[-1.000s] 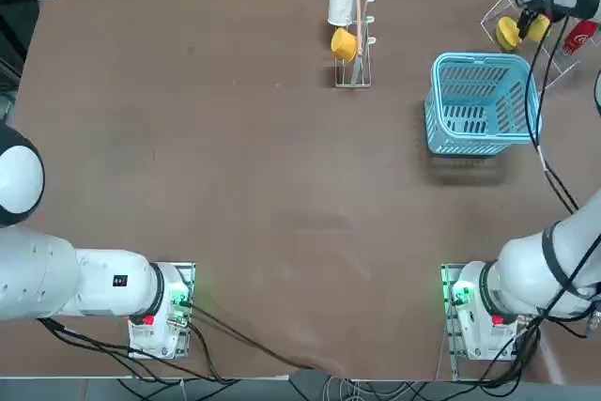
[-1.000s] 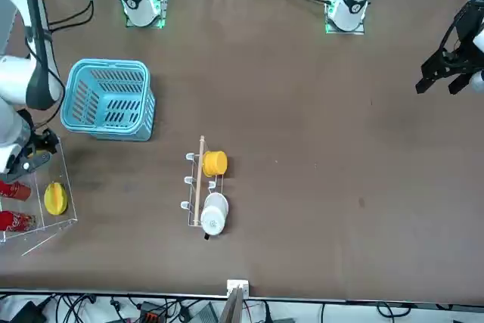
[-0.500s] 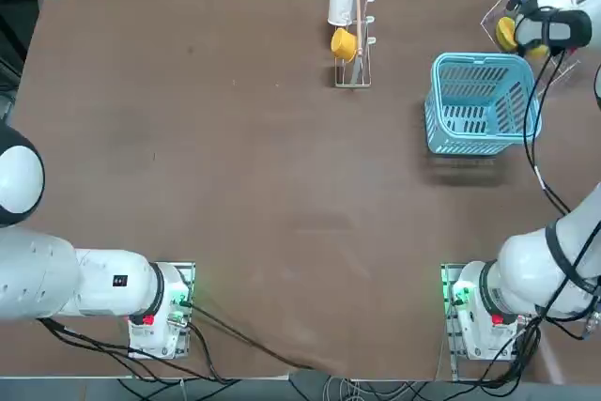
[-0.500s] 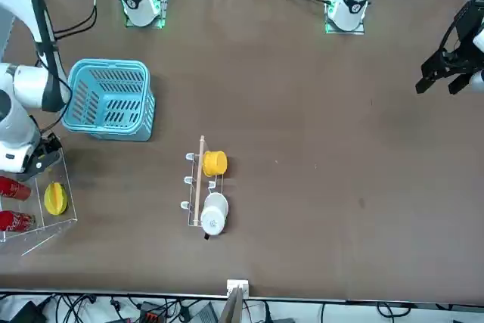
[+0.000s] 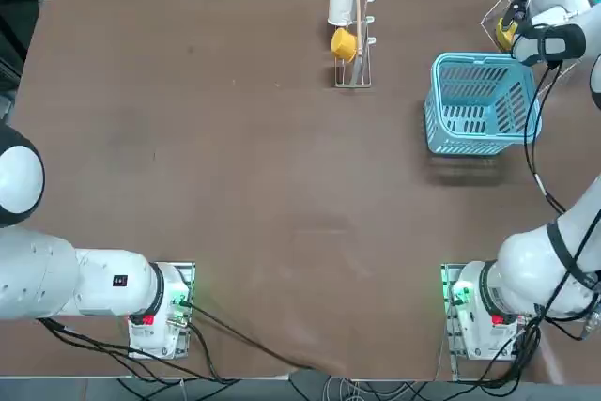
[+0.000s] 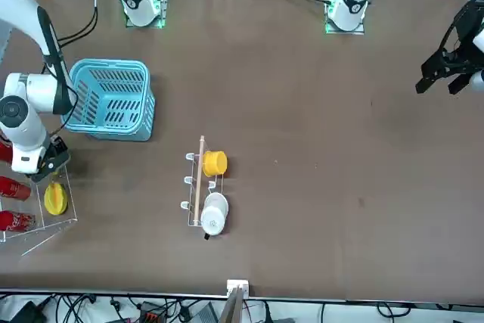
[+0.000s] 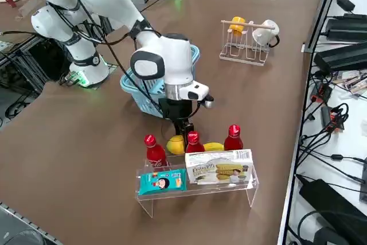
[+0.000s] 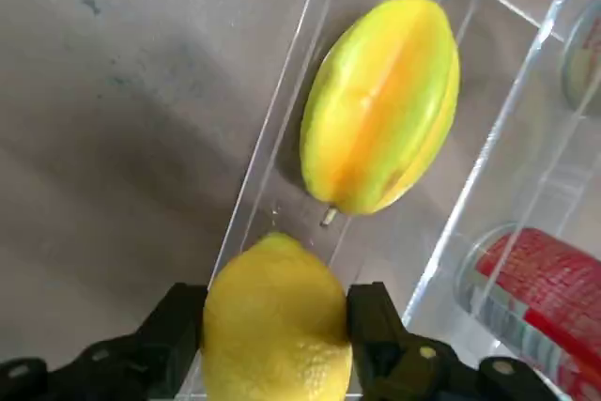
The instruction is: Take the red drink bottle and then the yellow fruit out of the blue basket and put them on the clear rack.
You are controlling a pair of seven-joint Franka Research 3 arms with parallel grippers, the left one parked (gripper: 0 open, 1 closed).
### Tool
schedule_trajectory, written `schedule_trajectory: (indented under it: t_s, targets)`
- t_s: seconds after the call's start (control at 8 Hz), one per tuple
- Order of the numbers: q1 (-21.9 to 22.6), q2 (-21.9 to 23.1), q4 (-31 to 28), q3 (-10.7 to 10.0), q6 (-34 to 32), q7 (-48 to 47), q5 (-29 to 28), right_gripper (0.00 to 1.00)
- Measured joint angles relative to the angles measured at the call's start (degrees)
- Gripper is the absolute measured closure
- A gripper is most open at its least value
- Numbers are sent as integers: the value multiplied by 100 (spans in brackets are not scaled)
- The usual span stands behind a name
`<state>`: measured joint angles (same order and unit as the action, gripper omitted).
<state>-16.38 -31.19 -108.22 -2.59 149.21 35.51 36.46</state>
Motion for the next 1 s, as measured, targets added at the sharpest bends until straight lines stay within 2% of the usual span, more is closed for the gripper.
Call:
schedule_trajectory:
  t_s: [0.62, 0.88, 1.0]
  targets:
    - [-60, -19, 0, 0, 5, 28, 6, 14]
    - [-72, -18, 0, 0, 5, 32, 7, 2]
    - [-72, -18, 0, 0, -14, 32, 7, 1]
